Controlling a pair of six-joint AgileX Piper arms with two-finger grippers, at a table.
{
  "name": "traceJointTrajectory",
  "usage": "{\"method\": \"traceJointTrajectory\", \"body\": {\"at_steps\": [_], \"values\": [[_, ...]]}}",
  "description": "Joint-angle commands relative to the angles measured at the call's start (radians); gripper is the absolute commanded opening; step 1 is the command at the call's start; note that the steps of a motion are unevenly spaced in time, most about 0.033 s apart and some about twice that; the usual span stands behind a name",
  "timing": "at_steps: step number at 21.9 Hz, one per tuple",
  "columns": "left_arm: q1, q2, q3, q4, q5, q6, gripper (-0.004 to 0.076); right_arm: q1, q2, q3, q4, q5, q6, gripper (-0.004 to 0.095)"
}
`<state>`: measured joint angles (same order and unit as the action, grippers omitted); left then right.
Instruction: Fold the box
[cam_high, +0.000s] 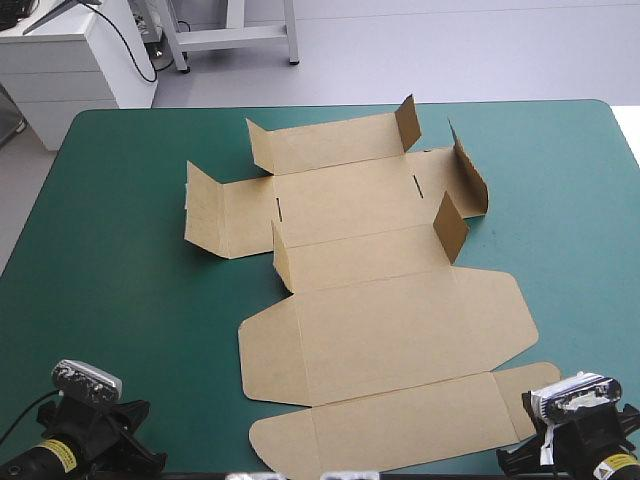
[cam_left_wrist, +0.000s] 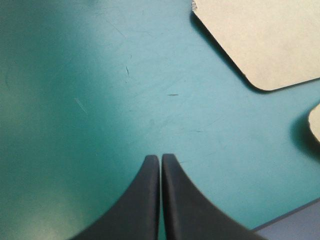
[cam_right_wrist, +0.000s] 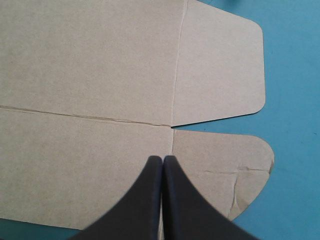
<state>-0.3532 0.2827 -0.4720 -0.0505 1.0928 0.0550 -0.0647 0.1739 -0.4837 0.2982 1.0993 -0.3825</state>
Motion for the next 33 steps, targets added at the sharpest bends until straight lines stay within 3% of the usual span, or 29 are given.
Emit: {"method": "traceJointTrajectory", "body": {"at_steps": [1,23,28,33], "values": [[-0.004,0.009,-0.024,-0.013,-0.053,-0.006,-0.0008,0.002,0.013,-0.023,0.009,-0.064,-0.002,-0.0016],[-0.004,0.009,-0.024,-0.013,-0.053,-0.006,-0.0008,0.002,0.013,-0.028,0.011,-0.070,-0.019,-0.0016],[-0.004,0.009,-0.024,-0.013,-0.053,-0.006,-0.0008,0.002,0.071,-0.093,-0.011,-0.181,-0.020,-0.0016],[-0.004,0.009,-0.024,-0.013,-0.053,-0.006,-0.0008,0.002,0.291,-0.227,-0.077,-0.308,-0.061,-0.0016]]}}
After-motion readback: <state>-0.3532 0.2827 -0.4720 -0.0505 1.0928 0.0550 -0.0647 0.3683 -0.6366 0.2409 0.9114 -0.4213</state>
